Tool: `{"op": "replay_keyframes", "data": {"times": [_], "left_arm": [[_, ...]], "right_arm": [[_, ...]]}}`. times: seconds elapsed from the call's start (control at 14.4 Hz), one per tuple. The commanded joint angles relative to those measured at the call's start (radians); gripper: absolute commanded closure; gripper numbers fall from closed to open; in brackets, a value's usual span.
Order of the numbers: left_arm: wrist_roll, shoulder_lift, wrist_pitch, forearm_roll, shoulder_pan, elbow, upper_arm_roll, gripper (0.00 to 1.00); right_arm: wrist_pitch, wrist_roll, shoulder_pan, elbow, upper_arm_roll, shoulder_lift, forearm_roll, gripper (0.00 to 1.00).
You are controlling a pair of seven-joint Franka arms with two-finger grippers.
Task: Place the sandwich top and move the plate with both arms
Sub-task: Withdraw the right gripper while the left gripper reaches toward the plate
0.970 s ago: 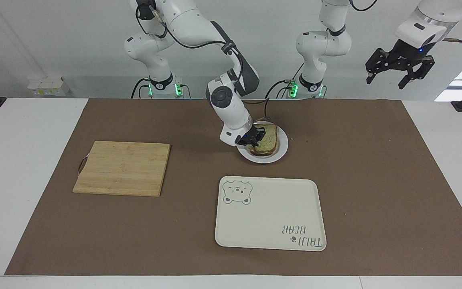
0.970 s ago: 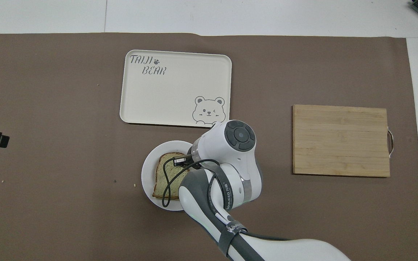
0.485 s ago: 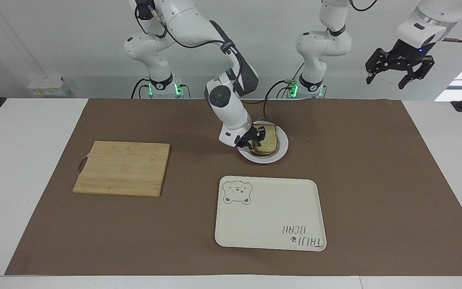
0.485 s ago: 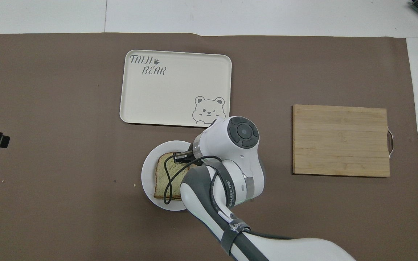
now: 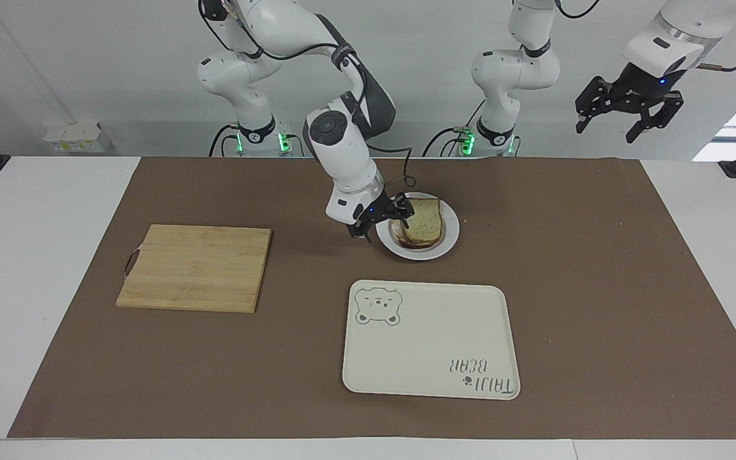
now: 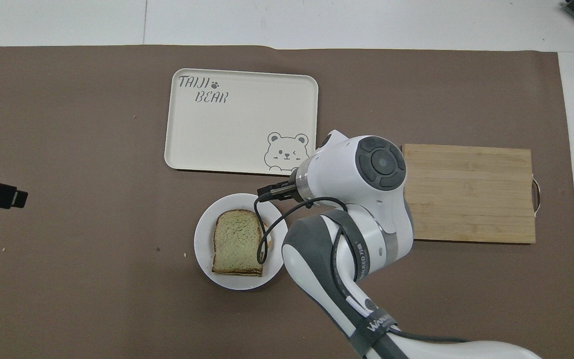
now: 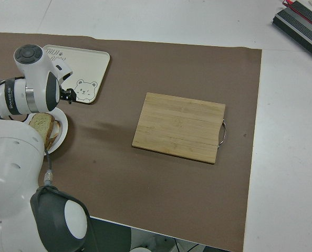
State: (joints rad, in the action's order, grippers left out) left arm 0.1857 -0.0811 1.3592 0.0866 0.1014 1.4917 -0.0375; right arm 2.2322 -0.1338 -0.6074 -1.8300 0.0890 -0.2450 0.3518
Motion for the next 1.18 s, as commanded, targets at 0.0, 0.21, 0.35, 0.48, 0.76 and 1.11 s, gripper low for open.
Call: {"op": "replay_keyframes", "data": {"times": [0.0,0.21,0.35,0.48,0.76,1.11], "left_arm": [[0.011,-0.068,0.009,0.018,0.012,0.088,-0.007,0.0],[0.024,-0.149,0.053,0.07,0.017,0.211,-0.008,0.0],[0.024,-0.184,0.096,0.073,0.017,0.269,-0.007,0.0],[0.026,-0.187,0.11,0.099,0.024,0.278,-0.008,0.0],[0.026,-0.245,0.213,0.102,0.024,0.382,-0.009,0.0],[0.021,-0.267,0.265,0.108,0.041,0.519,0.001,0.0]], "right_arm": [[-0.054,0.01,0.055,-0.009,-0.008,0.067,-0.091,0.0],[-0.126,0.011,0.109,-0.005,-0.008,0.117,-0.177,0.0],[-0.221,0.011,0.141,-0.005,-0.008,0.154,-0.183,0.0],[-0.325,0.011,0.175,-0.005,-0.008,0.185,-0.185,0.0],[-0.471,0.02,0.268,-0.005,-0.008,0.226,-0.203,0.0],[-0.537,0.022,0.422,-0.003,-0.009,0.272,-0.224,0.0]]}}
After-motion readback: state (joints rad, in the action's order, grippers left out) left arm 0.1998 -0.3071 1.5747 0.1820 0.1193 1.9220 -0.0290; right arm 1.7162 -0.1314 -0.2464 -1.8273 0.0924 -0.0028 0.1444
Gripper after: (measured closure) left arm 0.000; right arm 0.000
